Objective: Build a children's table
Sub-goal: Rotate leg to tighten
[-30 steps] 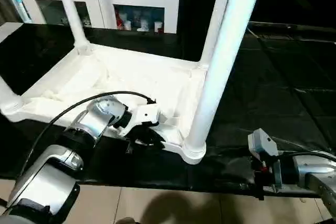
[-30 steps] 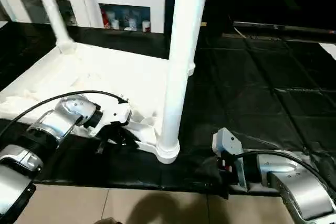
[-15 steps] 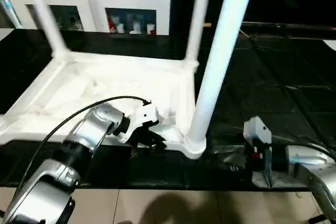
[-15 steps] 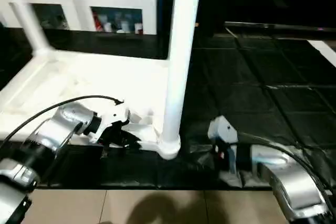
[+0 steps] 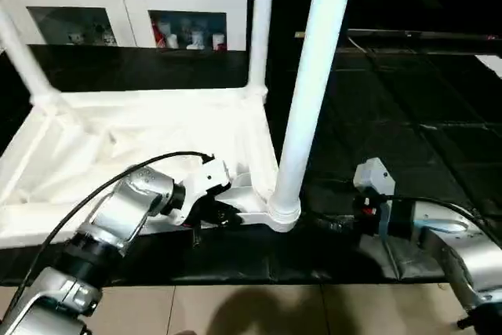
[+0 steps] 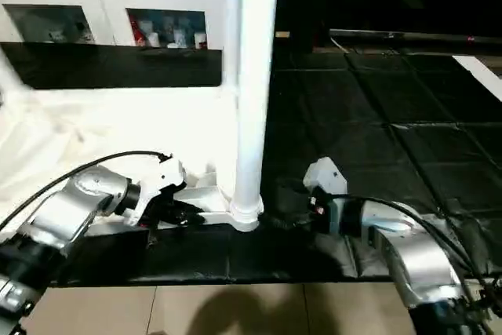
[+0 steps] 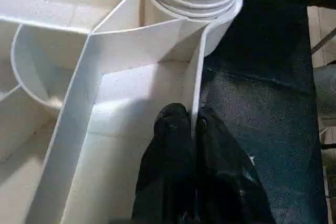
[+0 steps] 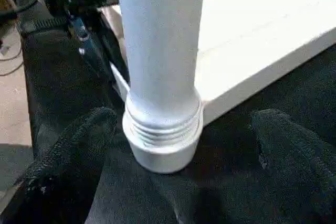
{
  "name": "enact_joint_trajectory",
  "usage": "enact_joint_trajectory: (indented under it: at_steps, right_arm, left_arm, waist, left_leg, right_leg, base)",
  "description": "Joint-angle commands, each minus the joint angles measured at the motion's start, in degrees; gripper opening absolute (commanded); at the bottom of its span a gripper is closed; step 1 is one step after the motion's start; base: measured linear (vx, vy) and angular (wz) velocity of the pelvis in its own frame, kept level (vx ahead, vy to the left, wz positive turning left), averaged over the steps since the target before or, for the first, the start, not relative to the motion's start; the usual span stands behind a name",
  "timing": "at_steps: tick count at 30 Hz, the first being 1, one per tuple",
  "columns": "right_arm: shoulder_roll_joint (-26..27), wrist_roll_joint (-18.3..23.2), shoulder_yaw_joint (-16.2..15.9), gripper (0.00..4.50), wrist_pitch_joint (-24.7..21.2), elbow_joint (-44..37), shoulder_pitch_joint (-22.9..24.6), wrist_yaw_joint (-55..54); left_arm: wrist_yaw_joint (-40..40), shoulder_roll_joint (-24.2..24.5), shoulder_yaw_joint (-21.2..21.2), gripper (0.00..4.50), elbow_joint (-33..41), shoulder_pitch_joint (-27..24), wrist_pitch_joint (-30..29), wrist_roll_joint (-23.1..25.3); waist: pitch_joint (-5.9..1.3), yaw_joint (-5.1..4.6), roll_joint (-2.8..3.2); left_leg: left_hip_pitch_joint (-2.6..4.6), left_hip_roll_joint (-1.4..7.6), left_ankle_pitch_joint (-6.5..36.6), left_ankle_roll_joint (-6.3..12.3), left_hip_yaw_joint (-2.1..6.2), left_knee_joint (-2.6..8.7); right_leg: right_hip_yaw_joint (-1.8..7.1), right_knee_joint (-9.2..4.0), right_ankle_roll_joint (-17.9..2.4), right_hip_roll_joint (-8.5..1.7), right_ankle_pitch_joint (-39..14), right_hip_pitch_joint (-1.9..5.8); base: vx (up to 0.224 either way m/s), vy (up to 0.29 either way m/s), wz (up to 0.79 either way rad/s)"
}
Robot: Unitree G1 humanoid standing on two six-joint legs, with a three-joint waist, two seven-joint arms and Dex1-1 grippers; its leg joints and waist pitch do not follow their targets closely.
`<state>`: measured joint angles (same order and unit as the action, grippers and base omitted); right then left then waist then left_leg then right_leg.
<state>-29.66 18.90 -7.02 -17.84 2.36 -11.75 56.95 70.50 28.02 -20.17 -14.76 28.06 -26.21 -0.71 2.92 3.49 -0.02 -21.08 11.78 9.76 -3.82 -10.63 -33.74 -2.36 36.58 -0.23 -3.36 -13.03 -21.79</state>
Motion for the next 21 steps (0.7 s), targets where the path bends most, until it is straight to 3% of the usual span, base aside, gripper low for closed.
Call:
enact_joint_trajectory:
  at_steps: [1,4,7,12,13,15,16,17,21]
  right_arm:
    - [0.2,0.3,-0.2,4.5,0.8,0.6,-1.1,1.0]
    - [0.9,0.9,-0.7,4.5,1.6,1.9,-2.2,2.3]
    - [1.8,1.5,-1.5,4.5,2.1,4.6,-4.2,4.8]
    - [1.7,1.6,-4.4,4.32,2.8,9.1,-8.4,13.3]
    - [1.8,1.7,-4.7,4.32,2.6,9.6,-9.0,14.3]
    - [2.0,1.8,-5.5,4.05,2.5,10.3,-10.0,16.2]
    - [2.0,1.8,-6.1,3.98,2.5,10.6,-10.6,17.4]
    - [2.1,1.6,-6.8,3.93,2.4,10.9,-11.1,18.4]
    - [3.5,-0.4,-8.8,3.74,4.0,15.1,-13.9,20.2]
  left_arm:
    - [0.3,2.1,0.0,0.05,-1.4,-1.9,0.3,0.8]
    - [4.7,3.5,-0.7,0.05,0.1,-2.7,6.7,-0.5]
    - [7.0,4.3,-2.3,0.05,0.1,-2.1,12.2,0.1]
    - [9.8,4.3,-4.0,0.01,-1.3,-0.2,15.8,0.0]
    - [10.4,4.3,-4.2,0.01,-1.8,0.1,16.6,0.1]
    - [11.4,4.3,-4.6,0.0,-2.7,0.6,18.0,0.2]
    - [12.1,4.2,-4.9,0.0,-3.2,0.9,18.7,0.2]
    - [12.8,4.2,-5.1,0.0,-3.7,1.2,19.3,0.2]
    - [14.0,3.2,-5.9,0.0,-4.7,2.1,21.0,-0.1]
  waist:
    - [-3.0,0.8,-0.38]
    - [-3.24,0.86,-0.41]
    - [-3.36,0.96,-0.34]
    - [-3.38,1.91,-0.63]
    - [-3.36,2.05,-1.06]
    - [-3.44,2.52,-0.73]
    - [-3.42,2.81,-1.38]
    - [-3.48,3.09,-1.14]
    - [-3.42,3.28,-1.61]
  left_leg:
    - [0.33,1.33,12.1,1.41,0.92,3.77]
    - [0.12,1.25,11.0,1.82,0.98,3.74]
    - [0.42,1.4,10.6,2.35,0.81,3.63]
    - [0.54,1.52,9.7,2.5,0.57,3.55]
    - [0.5,1.57,9.4,2.54,0.49,3.54]
    - [0.65,1.72,8.7,2.48,0.49,3.48]
    - [0.59,1.71,8.4,2.72,0.44,3.5]
    - [0.72,1.78,8.2,2.54,0.42,3.5]
    - [0.74,1.82,9.4,1.59,0.44,3.6]
  right_leg:
    - [2.34,-5.44,-11.5,-4.22,-11.6,2.07]
    - [2.34,-5.27,-11.7,-4.25,-9.3,2.25]
    - [2.3,-5.02,-12.7,-4.15,-6.7,2.01]
    - [2.28,-4.62,-13.6,-4.2,-5.1,2.04]
    - [2.29,-4.61,-13.5,-4.2,-5.0,2.06]
    - [2.36,-4.39,-13.5,-4.33,-4.1,1.99]
    - [2.29,-4.34,-13.4,-4.29,-4.1,2.05]
    - [2.3,-4.27,-13.3,-4.34,-4.1,1.91]
    - [2.26,-4.32,-13.2,-4.56,-5.8,1.76]
  base:
    - [0.0,0.0,0.0]
    - [0.0,0.0,0.0]
    - [0.0,0.0,0.0]
    - [0.0,0.0,0.0]
    - [0.0,0.0,0.0]
    - [0.0,0.0,0.0]
    - [0.0,0.0,0.0]
    - [0.0,0.0,0.0]
    - [0.0,0.0,0.0]
